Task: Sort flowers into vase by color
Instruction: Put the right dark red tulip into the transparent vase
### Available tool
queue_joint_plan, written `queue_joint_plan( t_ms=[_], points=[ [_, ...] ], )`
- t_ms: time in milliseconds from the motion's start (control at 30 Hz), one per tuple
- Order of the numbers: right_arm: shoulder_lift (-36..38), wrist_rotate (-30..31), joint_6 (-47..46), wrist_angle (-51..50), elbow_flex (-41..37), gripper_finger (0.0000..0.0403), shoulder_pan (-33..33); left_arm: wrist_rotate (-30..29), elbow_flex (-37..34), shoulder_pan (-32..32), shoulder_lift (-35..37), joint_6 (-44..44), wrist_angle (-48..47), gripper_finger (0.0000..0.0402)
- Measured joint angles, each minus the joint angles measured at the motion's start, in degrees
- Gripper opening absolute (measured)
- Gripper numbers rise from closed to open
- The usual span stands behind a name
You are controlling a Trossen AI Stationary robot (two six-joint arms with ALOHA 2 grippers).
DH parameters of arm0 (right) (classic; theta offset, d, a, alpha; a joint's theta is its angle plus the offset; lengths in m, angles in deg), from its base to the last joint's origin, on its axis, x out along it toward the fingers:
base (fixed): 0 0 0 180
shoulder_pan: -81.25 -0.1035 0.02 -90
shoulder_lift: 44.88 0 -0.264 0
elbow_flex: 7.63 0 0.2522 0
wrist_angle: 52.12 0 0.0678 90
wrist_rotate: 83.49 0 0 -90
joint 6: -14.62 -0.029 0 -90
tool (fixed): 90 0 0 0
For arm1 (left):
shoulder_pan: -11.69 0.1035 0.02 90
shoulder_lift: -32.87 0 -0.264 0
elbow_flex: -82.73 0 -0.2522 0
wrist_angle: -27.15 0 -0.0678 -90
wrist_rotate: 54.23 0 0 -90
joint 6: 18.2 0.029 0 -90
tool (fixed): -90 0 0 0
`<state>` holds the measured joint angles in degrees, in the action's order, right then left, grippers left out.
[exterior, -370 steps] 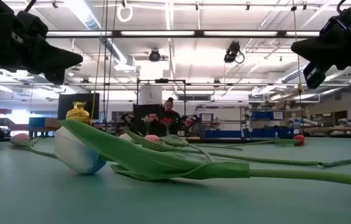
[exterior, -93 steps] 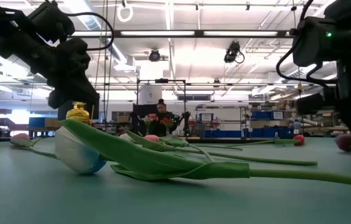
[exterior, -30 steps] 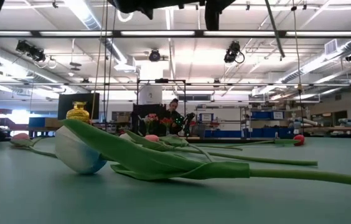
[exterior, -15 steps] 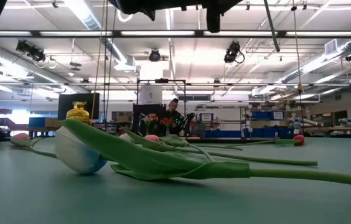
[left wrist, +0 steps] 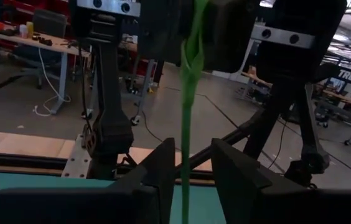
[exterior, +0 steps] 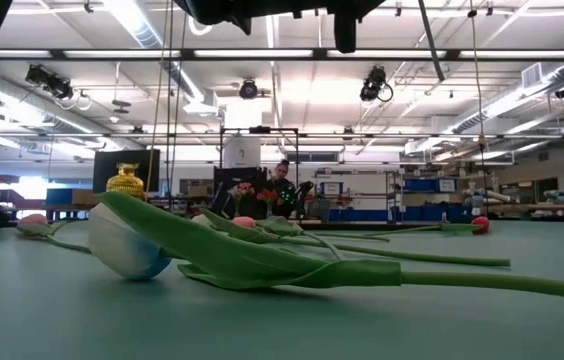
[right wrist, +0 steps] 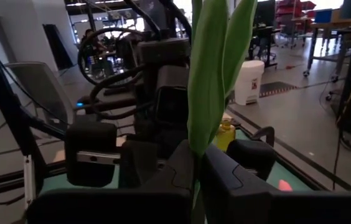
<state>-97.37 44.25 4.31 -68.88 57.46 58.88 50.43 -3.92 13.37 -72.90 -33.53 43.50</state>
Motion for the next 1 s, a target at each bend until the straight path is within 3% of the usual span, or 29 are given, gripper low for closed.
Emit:
queue_joint_plan(
  t_ms=[233,433,667,767,933,1000],
  points=[
    [0.0,-0.2,-0.2,0.0,0.0,0.0056,0.0,2.4,0.0,0.4,0.0,0.0,-0.1,0.0012],
    [0.0,-0.2,-5.2,-0.7,0.0,0.0095,0.0,3.5,0.0,0.5,0.0,2.0,-2.9,0.0005],
    [-0.1,-6.0,-11.7,-4.6,0.0,0.0132,0.1,3.7,0.0,0.1,0.0,3.0,-9.4,0.0002],
    [-0.1,-5.9,-13.6,-6.7,0.0,0.0115,0.1,3.7,-0.1,0.0,0.0,3.1,-9.4,0.0002],
    [-0.1,-5.7,-13.4,-7.4,0.0,0.0027,0.1,3.7,0.0,-0.2,0.1,3.1,-9.4,0.0009],
    [0.0,-5.3,-12.4,-7.7,0.0,0.0016,0.1,3.7,-0.1,-0.3,0.1,3.1,-9.4,0.0028]
  ],
)
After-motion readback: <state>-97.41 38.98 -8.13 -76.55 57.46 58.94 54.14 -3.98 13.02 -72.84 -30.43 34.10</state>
